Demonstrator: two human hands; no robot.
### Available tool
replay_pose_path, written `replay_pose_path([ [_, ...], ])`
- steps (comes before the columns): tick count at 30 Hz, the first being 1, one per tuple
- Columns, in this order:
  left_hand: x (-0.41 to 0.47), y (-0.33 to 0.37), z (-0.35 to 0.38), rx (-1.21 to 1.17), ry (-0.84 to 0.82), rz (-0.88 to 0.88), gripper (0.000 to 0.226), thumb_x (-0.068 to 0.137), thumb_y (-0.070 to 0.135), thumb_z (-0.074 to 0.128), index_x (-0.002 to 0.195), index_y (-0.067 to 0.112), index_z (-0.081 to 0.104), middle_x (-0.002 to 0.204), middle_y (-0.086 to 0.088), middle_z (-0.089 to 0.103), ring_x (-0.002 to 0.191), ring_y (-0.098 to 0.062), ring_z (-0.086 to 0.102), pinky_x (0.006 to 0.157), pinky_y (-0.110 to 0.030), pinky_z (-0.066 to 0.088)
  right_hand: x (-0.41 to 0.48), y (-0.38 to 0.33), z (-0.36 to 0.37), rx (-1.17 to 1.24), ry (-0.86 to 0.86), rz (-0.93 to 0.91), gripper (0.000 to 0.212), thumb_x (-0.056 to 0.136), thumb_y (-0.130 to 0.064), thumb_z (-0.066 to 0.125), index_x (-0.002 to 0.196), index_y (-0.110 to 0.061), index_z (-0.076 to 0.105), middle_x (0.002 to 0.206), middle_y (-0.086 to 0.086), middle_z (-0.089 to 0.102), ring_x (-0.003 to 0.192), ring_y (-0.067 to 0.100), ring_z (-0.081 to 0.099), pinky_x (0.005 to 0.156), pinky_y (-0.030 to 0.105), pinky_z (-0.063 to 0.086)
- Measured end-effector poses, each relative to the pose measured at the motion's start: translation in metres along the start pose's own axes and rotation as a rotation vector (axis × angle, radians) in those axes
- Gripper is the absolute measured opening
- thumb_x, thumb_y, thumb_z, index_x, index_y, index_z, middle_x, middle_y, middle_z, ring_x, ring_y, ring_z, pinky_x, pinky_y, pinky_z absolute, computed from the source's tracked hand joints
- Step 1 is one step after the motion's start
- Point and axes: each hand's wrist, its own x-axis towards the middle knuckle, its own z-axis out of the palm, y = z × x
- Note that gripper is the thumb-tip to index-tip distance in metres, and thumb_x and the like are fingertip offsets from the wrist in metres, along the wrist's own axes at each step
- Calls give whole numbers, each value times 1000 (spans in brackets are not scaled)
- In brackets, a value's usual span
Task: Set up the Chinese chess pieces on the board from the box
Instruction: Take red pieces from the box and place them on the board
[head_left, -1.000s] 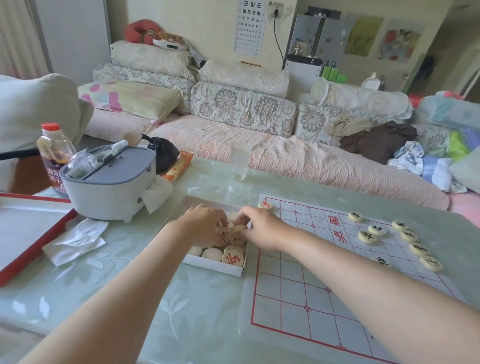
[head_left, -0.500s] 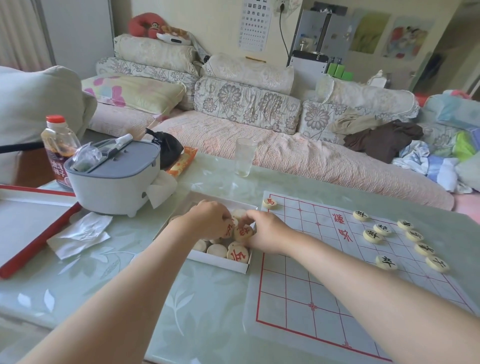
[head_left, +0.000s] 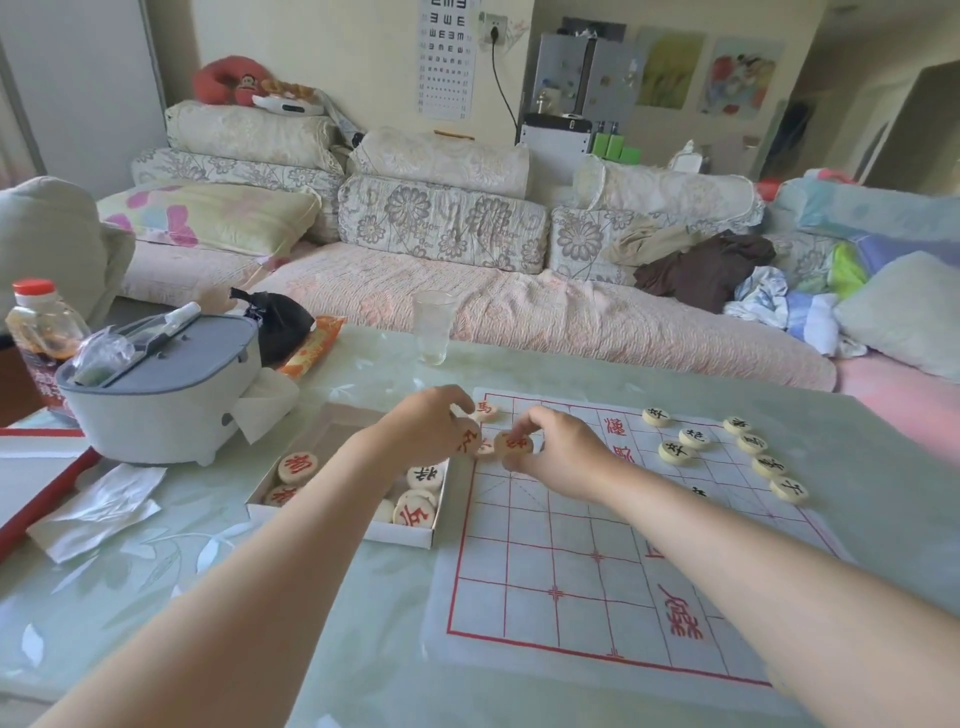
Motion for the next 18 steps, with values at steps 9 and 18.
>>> replay_pose_path([
  [9,0,57,66,145,-263,80,19,91,24,49,96,39,61,99,6,62,72,-13,61,50,-19,46,-56,68,-53,-66,-13,104,17,76,-34,76,90,-29,67,101,-16,66,98,6,60,81,21,48],
  [18,-9,55,85,309,-339,87,25,97,21,45,111,32,62,109,4,62,95,-20,66,73,-27,54,-76,93,-44,-114,-82,104,21,76,-44,75,90,-32,66,99,-19,65,96,3,59,82,24,50],
])
